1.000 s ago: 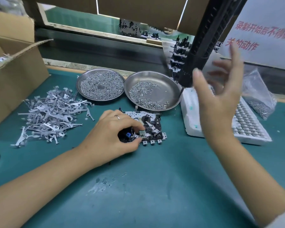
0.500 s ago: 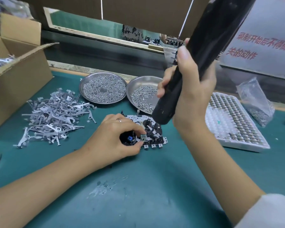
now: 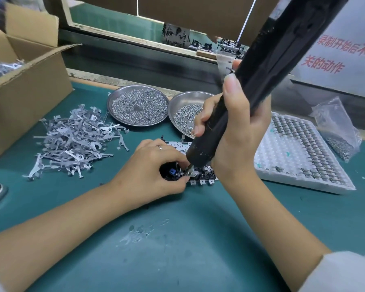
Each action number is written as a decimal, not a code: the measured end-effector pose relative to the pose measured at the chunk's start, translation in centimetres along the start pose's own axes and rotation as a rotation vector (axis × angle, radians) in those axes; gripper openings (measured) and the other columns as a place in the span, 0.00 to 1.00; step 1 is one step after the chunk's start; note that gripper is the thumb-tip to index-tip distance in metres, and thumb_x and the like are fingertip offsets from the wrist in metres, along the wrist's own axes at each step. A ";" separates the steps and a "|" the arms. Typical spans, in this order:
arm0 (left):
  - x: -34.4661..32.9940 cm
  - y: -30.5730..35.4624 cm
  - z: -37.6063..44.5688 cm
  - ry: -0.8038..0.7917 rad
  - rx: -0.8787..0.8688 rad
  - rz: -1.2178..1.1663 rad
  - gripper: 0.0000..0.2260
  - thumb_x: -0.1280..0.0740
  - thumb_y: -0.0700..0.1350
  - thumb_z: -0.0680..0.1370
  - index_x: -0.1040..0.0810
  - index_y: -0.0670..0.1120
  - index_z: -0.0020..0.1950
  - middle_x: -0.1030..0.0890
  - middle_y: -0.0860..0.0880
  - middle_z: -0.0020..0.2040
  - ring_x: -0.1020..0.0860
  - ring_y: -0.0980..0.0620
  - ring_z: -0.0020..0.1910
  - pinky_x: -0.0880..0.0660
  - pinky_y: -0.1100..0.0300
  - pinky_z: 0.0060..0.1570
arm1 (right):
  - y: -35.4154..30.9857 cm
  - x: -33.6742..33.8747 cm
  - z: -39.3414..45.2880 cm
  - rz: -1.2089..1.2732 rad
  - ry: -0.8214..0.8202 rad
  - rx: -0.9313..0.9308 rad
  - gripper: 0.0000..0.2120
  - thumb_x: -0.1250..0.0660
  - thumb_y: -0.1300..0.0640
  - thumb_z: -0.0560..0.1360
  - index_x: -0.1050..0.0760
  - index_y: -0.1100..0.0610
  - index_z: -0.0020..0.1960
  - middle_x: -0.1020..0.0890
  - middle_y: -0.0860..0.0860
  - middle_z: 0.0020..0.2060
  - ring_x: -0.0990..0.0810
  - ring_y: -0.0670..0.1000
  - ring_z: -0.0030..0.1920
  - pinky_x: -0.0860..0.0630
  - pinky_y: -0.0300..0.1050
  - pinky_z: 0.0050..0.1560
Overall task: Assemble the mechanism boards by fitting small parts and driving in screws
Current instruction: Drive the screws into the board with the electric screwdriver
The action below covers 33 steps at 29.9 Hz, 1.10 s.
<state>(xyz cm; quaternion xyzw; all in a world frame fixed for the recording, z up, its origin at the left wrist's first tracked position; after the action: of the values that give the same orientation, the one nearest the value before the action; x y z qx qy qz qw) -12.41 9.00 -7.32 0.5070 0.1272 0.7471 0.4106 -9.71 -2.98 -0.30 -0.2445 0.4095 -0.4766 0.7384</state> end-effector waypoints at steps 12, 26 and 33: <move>-0.1 -0.2 0.0 0.013 -0.009 -0.015 0.08 0.27 0.48 0.65 0.18 0.50 0.42 0.25 0.66 0.37 0.27 0.56 0.43 0.32 0.53 0.54 | 0.0 0.1 0.0 -0.020 0.020 0.001 0.07 0.35 0.59 0.74 0.33 0.56 0.45 0.30 0.54 0.23 0.32 0.53 0.19 0.33 0.40 0.23; -0.1 -0.2 0.0 0.025 -0.029 0.004 0.07 0.27 0.48 0.64 0.18 0.49 0.41 0.27 0.67 0.36 0.28 0.57 0.42 0.33 0.55 0.52 | 0.0 0.1 0.0 -0.027 0.016 0.008 0.05 0.37 0.60 0.75 0.34 0.57 0.45 0.31 0.55 0.22 0.32 0.53 0.19 0.34 0.39 0.24; -0.1 -0.2 0.0 0.008 -0.010 0.006 0.08 0.27 0.48 0.65 0.17 0.48 0.42 0.25 0.66 0.37 0.26 0.55 0.43 0.33 0.55 0.54 | 0.1 0.0 0.0 -0.029 -0.020 0.029 0.07 0.36 0.58 0.74 0.35 0.56 0.44 0.30 0.53 0.23 0.32 0.52 0.19 0.33 0.38 0.23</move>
<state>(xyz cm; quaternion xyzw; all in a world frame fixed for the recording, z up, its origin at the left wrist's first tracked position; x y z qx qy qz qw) -12.28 9.08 -7.51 0.5022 0.1236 0.7511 0.4104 -9.67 -2.93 -0.38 -0.2446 0.3916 -0.4909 0.7388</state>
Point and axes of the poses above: each hand's wrist, its own z-axis towards the middle knuckle, its own x-axis out of the back of the hand, y = z × x, the point moved 1 cm from there along z, towards the middle knuckle
